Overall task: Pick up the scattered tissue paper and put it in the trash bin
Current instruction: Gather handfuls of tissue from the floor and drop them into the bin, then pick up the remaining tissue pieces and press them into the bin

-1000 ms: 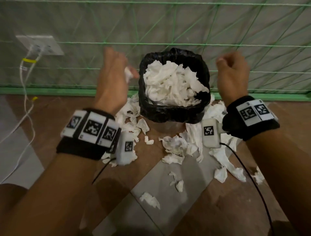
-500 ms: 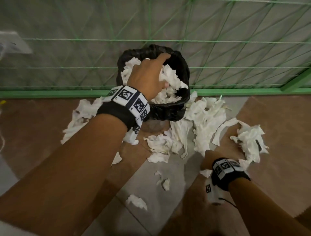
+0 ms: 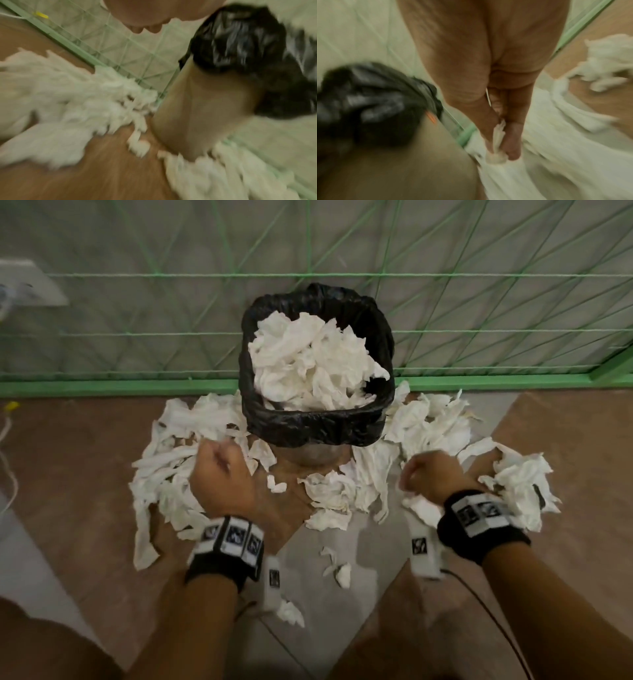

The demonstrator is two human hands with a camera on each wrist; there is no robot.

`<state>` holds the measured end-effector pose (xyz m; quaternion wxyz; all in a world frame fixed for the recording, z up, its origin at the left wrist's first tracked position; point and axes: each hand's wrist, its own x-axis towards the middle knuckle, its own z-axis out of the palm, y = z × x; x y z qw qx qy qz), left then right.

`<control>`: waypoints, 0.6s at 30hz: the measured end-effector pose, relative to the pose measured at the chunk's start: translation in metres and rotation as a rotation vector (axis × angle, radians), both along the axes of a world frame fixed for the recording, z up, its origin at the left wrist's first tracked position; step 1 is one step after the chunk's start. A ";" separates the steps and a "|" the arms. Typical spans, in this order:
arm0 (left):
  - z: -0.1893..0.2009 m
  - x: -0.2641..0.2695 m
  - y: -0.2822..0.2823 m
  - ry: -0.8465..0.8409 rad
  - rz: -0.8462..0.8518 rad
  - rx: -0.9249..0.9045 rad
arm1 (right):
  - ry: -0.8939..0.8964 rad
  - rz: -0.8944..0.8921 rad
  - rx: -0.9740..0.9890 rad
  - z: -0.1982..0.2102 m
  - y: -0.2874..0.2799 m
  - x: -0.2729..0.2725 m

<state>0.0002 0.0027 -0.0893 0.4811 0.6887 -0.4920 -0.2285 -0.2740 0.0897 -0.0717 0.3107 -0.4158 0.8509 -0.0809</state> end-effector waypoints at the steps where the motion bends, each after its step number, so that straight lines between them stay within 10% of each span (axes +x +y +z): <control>1: -0.015 0.000 0.013 -0.062 -0.088 0.100 | 0.002 -0.061 -0.113 0.019 -0.011 -0.006; 5: -0.078 -0.012 0.048 -0.766 -0.972 0.312 | 0.044 -0.172 -0.649 0.107 -0.045 -0.012; 7: -0.098 -0.024 0.055 -0.819 -1.163 0.405 | 0.039 -0.149 -0.882 0.151 -0.059 -0.003; 10: -0.120 -0.037 0.058 -0.810 -1.151 0.397 | 0.096 -0.023 -1.096 0.194 -0.076 0.020; 14: -0.126 -0.040 0.058 -0.858 -1.096 0.334 | 0.062 0.180 -0.861 0.196 -0.097 0.038; 18: -0.111 -0.020 0.051 -0.692 -0.941 0.399 | 0.010 0.021 -0.873 0.161 -0.097 0.027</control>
